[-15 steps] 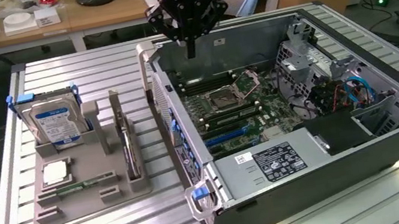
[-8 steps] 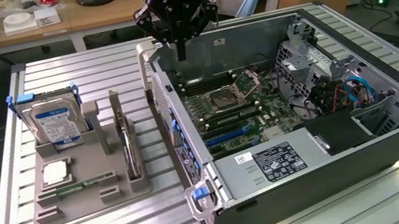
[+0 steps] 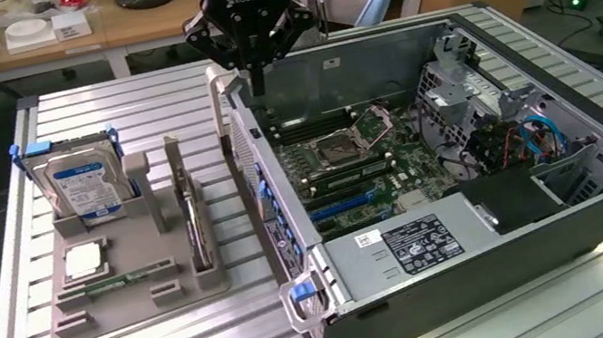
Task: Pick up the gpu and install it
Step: 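Reach for the gpu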
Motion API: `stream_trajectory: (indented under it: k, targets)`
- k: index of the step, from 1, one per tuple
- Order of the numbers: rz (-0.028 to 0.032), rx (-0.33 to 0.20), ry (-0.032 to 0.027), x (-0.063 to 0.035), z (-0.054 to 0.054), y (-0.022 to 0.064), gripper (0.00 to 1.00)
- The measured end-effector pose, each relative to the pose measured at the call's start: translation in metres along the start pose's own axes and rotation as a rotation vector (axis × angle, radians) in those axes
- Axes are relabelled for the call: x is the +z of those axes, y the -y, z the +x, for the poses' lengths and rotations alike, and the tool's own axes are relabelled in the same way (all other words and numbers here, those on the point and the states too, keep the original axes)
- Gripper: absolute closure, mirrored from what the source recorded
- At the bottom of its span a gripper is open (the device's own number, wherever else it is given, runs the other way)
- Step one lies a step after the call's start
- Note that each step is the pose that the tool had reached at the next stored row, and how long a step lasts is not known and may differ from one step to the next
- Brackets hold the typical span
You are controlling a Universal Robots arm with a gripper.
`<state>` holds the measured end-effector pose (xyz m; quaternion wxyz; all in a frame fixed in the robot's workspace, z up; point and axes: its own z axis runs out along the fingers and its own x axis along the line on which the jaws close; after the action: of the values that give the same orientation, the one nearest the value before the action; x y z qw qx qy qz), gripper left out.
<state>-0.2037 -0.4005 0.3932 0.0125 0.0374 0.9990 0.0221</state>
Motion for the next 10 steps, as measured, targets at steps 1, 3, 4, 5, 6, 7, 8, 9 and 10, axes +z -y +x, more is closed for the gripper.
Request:
stream_trajectory:
  k: [1, 3, 4, 5, 6, 7, 8, 9, 10]
  targets:
    - [0.0, 0.0, 0.0, 0.0, 0.002, 0.0002, 0.89]
    - [0.0, 0.0, 0.0, -0.0002, 0.007, 0.0005, 0.89]
    - [0.0, 0.0, 0.0, -0.0002, 0.009, 0.0007, 0.89]
    - [-0.0001, 0.0, 0.0, -0.0002, 0.011, 0.0009, 0.89]
    - [0.0, 0.0, 0.0, -0.0003, 0.013, 0.0011, 0.89]
    - [0.0, 0.0, 0.0, -0.0003, 0.016, 0.0012, 0.89]
    - [0.0, 0.0, -0.0001, -0.0004, 0.018, 0.0014, 0.89]
    - [0.0, 0.0, 0.0, -0.0004, 0.02, 0.0016, 0.89]
    - [0.0, 0.0, -0.0001, -0.0005, 0.023, 0.0018, 0.89]
